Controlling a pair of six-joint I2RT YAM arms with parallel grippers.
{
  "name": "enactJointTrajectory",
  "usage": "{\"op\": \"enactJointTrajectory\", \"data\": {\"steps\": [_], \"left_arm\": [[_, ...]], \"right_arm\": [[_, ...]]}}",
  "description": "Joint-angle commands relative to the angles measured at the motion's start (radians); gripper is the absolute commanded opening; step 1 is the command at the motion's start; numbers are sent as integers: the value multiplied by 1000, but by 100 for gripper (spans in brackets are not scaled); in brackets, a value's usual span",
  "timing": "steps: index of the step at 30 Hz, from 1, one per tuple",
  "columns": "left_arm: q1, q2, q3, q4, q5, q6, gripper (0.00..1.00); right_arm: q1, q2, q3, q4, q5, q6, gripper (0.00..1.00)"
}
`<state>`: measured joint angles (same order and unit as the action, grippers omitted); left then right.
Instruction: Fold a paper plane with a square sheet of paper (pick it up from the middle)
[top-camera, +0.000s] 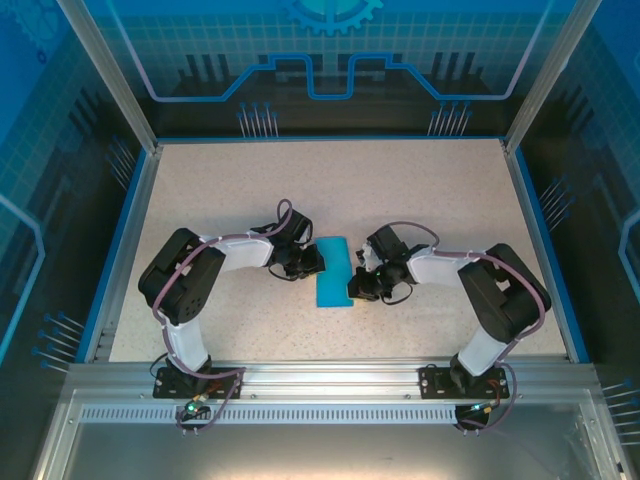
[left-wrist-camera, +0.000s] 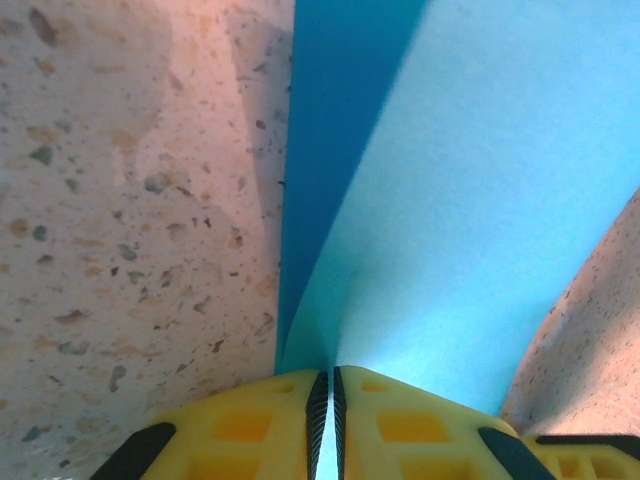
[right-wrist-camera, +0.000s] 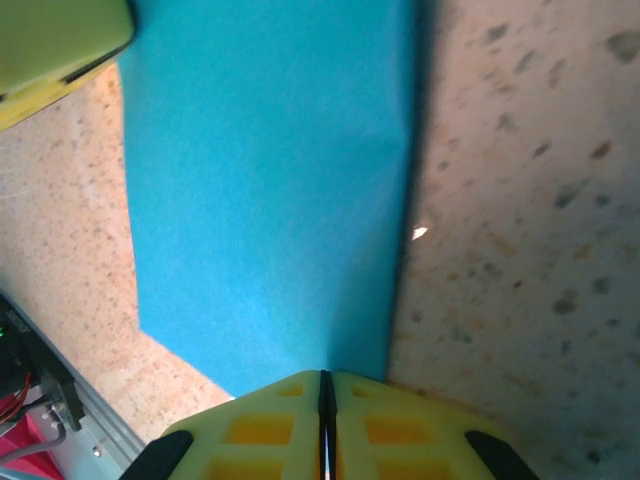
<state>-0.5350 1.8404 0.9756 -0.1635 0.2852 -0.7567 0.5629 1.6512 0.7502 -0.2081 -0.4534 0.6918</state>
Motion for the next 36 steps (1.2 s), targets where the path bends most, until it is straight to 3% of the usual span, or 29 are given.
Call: {"op": "enactJointTrajectory", "data": {"steps": [1, 8, 16, 27, 36], "left_arm": [[-9, 68, -20, -100, -73, 14, 14], [-9, 71, -15, -101, -71, 17, 14], [-9, 66, -17, -111, -71, 23, 13], [-9, 60, 0, -133, -68, 34, 13], [-13, 59, -5, -146, -65, 42, 13]], "right_arm": [[30, -38, -15, -33, -17, 8, 9], [38, 28, -49, -42, 39, 19, 8], [-14, -77, 73, -28, 46, 14, 9], [-65, 190, 335, -35, 81, -41, 9], [-137, 314, 344, -30, 105, -28, 8]]}}
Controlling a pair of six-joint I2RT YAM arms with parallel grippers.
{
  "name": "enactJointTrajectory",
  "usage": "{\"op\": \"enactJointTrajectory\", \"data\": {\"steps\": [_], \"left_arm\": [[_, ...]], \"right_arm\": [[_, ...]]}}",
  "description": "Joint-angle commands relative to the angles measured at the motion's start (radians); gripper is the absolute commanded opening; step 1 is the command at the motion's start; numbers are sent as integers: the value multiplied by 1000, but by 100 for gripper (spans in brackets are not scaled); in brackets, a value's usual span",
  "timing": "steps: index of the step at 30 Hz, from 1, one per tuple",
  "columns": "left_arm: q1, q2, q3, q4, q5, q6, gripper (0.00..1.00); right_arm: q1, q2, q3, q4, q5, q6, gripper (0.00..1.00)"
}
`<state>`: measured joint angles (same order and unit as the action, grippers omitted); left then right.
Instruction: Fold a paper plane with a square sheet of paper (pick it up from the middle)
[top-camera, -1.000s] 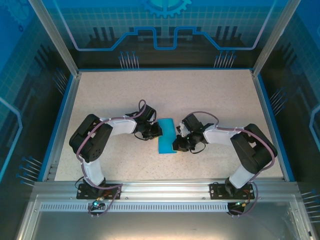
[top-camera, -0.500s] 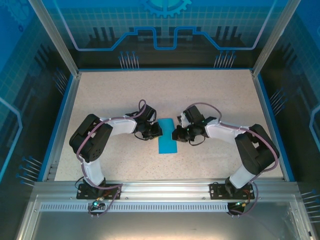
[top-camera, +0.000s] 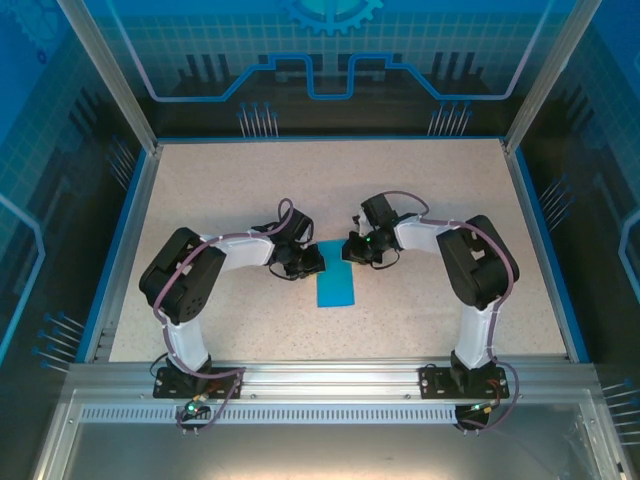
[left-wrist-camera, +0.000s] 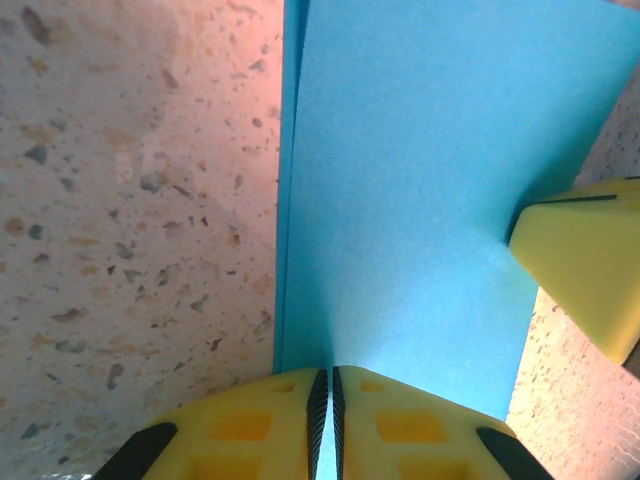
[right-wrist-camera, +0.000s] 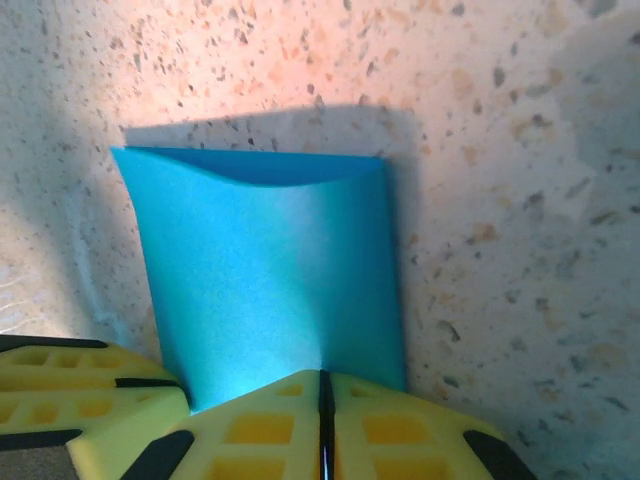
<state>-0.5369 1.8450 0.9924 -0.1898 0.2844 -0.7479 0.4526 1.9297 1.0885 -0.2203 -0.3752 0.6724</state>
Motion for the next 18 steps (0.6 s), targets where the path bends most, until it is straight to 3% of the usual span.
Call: {"op": "enactJointTrajectory", "data": {"steps": [1, 9, 18], "left_arm": [[-13, 54, -21, -120, -65, 35, 13], [-13, 46, -27, -122, -67, 35, 13], [-14, 51, -23, -122, -67, 35, 13]], "right_arm": [[-29, 43, 11, -28, 15, -3, 8], [-44, -35, 41, -22, -38, 34, 11], [-48, 67, 113, -35, 10, 36, 10]]}}
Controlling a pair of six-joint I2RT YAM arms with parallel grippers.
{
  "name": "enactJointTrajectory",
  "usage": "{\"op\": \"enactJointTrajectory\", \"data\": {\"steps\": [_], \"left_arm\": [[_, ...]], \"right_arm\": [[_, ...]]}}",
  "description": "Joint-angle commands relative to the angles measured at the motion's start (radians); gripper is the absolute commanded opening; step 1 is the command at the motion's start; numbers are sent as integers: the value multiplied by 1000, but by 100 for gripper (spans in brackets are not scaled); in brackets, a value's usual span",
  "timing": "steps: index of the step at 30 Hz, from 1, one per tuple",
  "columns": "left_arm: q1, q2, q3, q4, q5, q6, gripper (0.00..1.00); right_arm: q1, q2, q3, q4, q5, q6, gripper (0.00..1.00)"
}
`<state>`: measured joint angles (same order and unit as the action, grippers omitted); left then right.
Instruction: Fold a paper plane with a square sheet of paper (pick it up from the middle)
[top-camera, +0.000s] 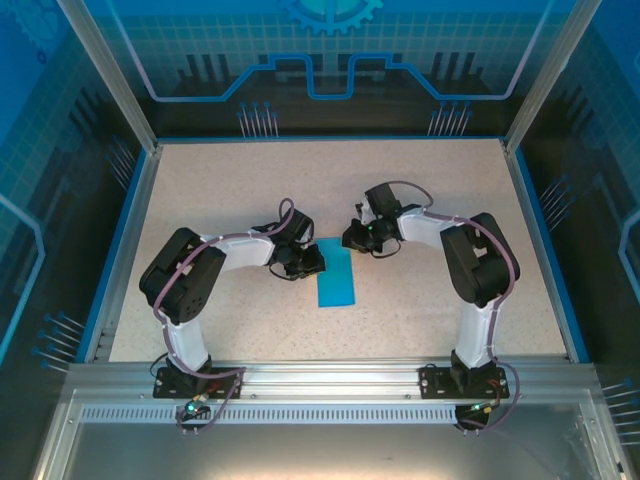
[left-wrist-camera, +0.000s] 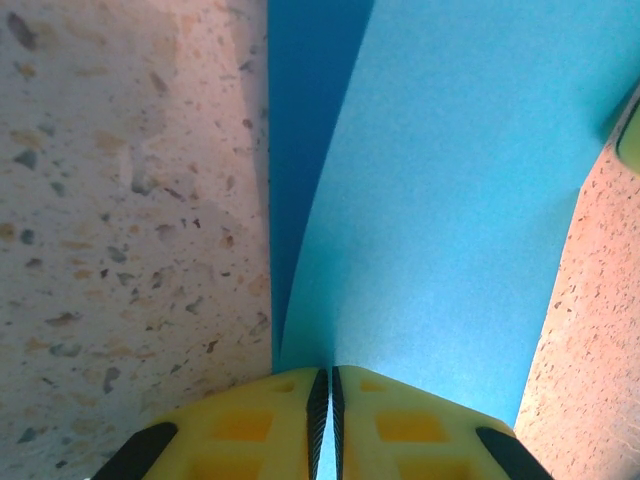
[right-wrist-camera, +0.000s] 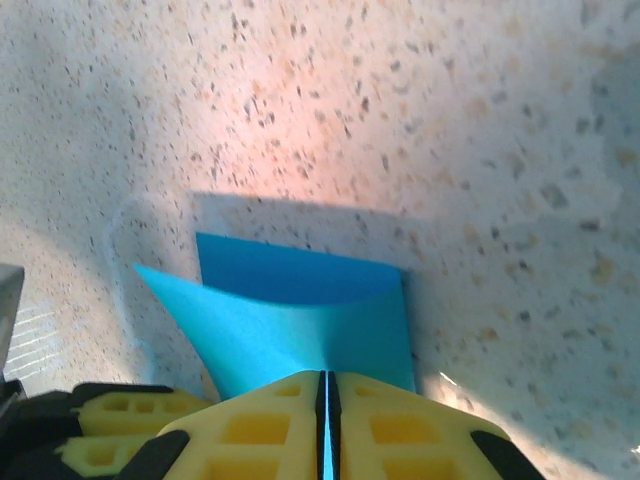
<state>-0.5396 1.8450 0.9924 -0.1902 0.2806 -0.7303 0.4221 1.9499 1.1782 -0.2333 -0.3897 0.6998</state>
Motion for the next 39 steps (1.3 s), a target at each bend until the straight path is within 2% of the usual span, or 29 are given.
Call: {"op": "enactJointTrajectory", "data": {"steps": [1, 8, 15, 26, 32, 39], "left_arm": [[-11, 51, -23, -123, -64, 17, 13], [-14, 51, -21, -124, -63, 19, 13], [-16, 48, -21, -126, -63, 17, 13], [-20, 47, -21, -127, -64, 17, 13], [-20, 36, -20, -132, -67, 16, 13], [-19, 34, -3, -156, -71, 17, 13]], "right_arm": [[-17, 59, 29, -27, 34, 9, 10], [-22, 100, 78, -125, 104, 27, 9], [-13, 23, 76, -58, 58, 27, 10], [-19, 102, 68, -63, 112, 61, 6], [-4, -44, 15, -35, 24, 32, 4], [53, -168, -161, -27, -2, 40, 6]]}}
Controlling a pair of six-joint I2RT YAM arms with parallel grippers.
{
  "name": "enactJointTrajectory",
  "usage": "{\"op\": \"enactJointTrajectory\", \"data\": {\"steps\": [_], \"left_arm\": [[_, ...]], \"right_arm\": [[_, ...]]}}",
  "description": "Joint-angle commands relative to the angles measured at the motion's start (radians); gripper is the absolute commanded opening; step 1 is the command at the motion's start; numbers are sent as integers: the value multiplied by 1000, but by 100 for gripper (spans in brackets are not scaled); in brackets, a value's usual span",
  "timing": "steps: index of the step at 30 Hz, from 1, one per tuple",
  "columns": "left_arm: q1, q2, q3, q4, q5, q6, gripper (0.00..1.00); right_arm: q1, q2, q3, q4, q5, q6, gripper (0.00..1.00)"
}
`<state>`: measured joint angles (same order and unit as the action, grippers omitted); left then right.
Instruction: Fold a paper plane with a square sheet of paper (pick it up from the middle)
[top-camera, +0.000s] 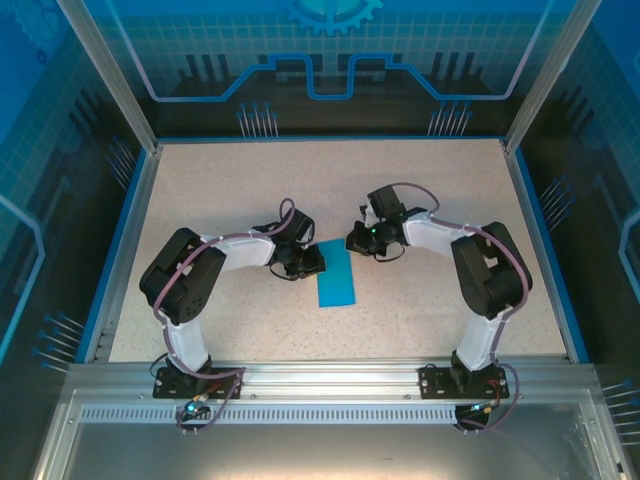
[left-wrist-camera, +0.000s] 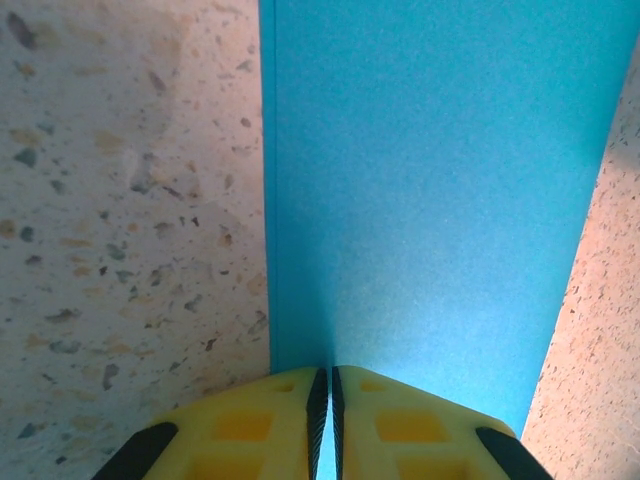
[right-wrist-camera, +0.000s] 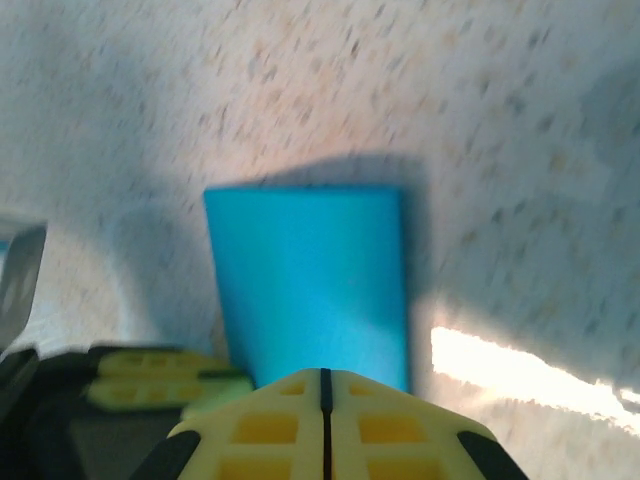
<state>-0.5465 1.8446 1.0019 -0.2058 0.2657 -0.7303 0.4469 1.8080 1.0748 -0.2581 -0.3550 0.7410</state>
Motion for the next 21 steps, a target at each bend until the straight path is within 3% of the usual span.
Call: {"op": "enactJointTrajectory", "data": {"steps": [1, 15, 21], "left_arm": [[-13, 33, -11, -139, -56, 17, 13], [-16, -32, 56, -173, -28, 28, 16], [-16, -70, 115, -10, 143, -7, 26]], "right_arm": [[38, -31, -78, 4, -44, 3, 6], [64, 26, -155, 49, -9, 23, 5], [41, 49, -189, 88, -30, 25, 5]]}}
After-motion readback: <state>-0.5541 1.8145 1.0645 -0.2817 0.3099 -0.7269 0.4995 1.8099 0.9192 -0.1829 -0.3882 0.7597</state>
